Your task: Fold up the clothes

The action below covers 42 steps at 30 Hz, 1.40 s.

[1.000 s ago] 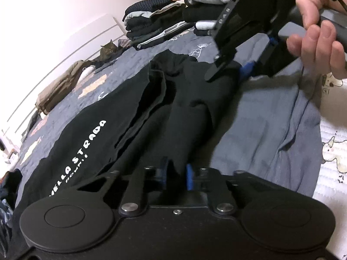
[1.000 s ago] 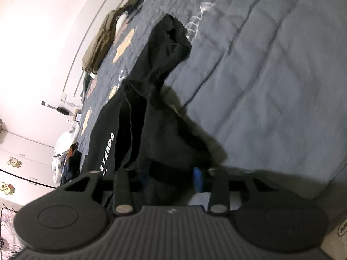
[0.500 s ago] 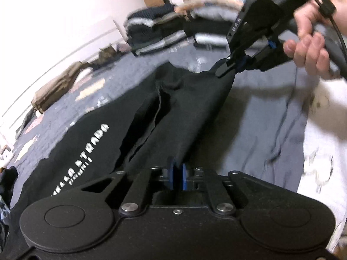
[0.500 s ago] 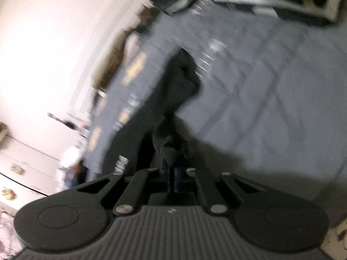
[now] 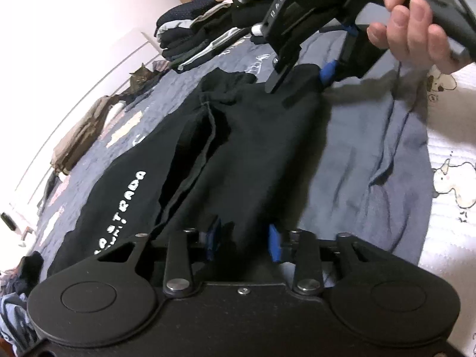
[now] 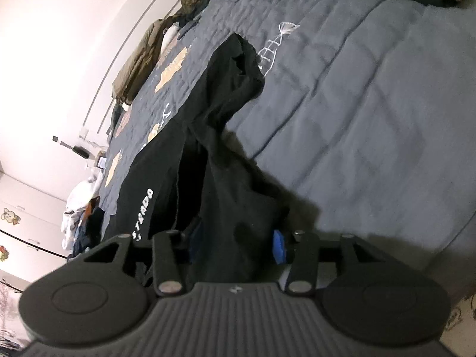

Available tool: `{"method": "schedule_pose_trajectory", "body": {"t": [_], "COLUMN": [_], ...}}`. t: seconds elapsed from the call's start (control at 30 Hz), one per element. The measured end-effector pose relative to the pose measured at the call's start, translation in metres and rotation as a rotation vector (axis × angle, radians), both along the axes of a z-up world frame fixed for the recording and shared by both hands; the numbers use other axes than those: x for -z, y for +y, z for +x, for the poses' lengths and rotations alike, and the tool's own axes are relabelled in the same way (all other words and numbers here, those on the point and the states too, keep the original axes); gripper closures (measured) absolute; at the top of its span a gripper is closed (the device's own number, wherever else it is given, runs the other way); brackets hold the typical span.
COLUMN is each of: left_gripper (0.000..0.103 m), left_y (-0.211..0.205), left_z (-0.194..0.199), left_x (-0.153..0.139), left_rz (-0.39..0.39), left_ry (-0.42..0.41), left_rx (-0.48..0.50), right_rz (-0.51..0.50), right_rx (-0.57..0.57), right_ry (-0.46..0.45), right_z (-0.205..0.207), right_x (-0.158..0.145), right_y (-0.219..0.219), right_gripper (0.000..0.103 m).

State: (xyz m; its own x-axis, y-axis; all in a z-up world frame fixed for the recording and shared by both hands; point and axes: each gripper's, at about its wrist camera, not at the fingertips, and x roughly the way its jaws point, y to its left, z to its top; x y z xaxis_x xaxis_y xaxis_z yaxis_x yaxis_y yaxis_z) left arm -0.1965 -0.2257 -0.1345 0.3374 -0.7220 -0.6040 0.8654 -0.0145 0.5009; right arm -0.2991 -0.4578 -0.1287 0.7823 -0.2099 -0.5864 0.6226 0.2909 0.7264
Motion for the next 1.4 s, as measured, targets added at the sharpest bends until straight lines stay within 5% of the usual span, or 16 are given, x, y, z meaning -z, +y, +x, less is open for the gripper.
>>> {"method": "schedule_pose_trajectory", "body": {"t": [0.03, 0.07, 0.17, 0.23, 0.37, 0.53, 0.67, 0.83, 1.1, 1.4], "left_gripper": [0.091, 0.093, 0.092, 0.087, 0.065, 0.065, 0.065, 0.065, 0.065, 0.064], "left_y": [0.0, 0.0, 0.001, 0.001, 0.012, 0.03, 0.044, 0.064, 0.108, 0.174], "left_z": [0.002, 0.003, 0.006, 0.007, 0.011, 0.023, 0.035, 0.049, 0.073, 0.126], "left_x": [-0.002, -0.003, -0.009, -0.013, -0.026, -0.042, -0.051, -0.063, -0.073, -0.093], "left_rz": [0.003, 0.006, 0.007, 0.012, -0.007, -0.05, -0.093, -0.151, -0.21, -0.321], "left_ry": [0.012, 0.024, 0.063, 0.098, 0.21, 0.375, 0.459, 0.526, 0.548, 0.474], "left_rx": [-0.002, -0.005, -0.021, -0.039, -0.022, -0.056, -0.12, -0.195, -0.308, -0.498], "right_rz": [-0.014, -0.021, 0.012, -0.014, -0.116, -0.275, -0.304, -0.31, -0.325, -0.323], "right_rx": [0.016, 0.033, 0.053, 0.023, -0.032, -0.001, 0.005, -0.131, -0.414, -0.476], "right_ry": [0.007, 0.012, -0.001, 0.068, 0.152, 0.221, 0.178, 0.114, 0.038, 0.034], "right_z": [-0.002, -0.005, -0.009, -0.004, -0.006, -0.02, -0.027, -0.004, 0.043, 0.081], "right_x": [-0.001, -0.001, 0.0, -0.005, -0.026, -0.05, -0.061, -0.063, -0.072, -0.078], "right_y": [-0.001, -0.002, -0.009, -0.007, 0.0, 0.006, 0.003, 0.018, 0.068, 0.089], "right_gripper": [0.09, 0.1, 0.099, 0.095, 0.086, 0.075, 0.073, 0.073, 0.072, 0.072]}}
